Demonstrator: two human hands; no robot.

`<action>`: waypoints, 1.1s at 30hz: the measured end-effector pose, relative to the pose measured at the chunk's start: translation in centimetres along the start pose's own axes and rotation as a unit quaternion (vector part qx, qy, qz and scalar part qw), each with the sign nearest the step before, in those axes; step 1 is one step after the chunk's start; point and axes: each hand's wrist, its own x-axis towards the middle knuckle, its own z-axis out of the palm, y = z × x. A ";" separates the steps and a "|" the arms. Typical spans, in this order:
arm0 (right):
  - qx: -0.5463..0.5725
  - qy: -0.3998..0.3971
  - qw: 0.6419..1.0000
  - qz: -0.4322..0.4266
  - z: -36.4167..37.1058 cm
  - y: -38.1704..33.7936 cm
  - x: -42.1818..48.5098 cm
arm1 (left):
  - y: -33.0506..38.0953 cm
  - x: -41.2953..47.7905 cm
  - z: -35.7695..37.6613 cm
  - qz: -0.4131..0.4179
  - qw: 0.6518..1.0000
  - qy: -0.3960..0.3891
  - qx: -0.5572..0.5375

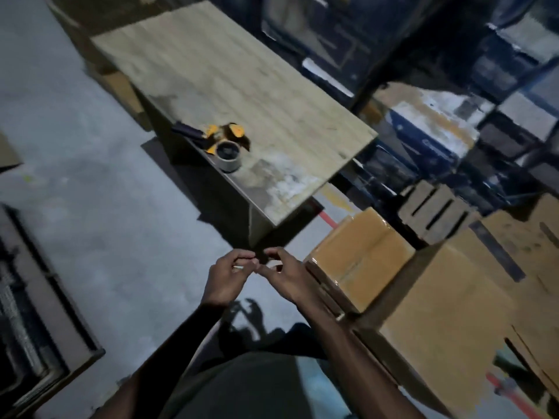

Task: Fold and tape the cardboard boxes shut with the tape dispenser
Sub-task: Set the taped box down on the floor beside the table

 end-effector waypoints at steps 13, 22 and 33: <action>-0.034 -0.098 0.992 -0.076 13.0 -21.6 22.8 | 1.9 18.1 -23.7 -0.027 0.988 0.139 -0.057; 0.010 -0.121 0.991 -0.053 19.8 -38.0 40.4 | 6.9 34.9 -40.0 -0.055 0.983 0.174 -0.029; -0.040 -0.134 0.988 -0.068 28.8 -54.7 60.8 | 10.1 54.4 -57.4 -0.063 0.972 0.209 -0.085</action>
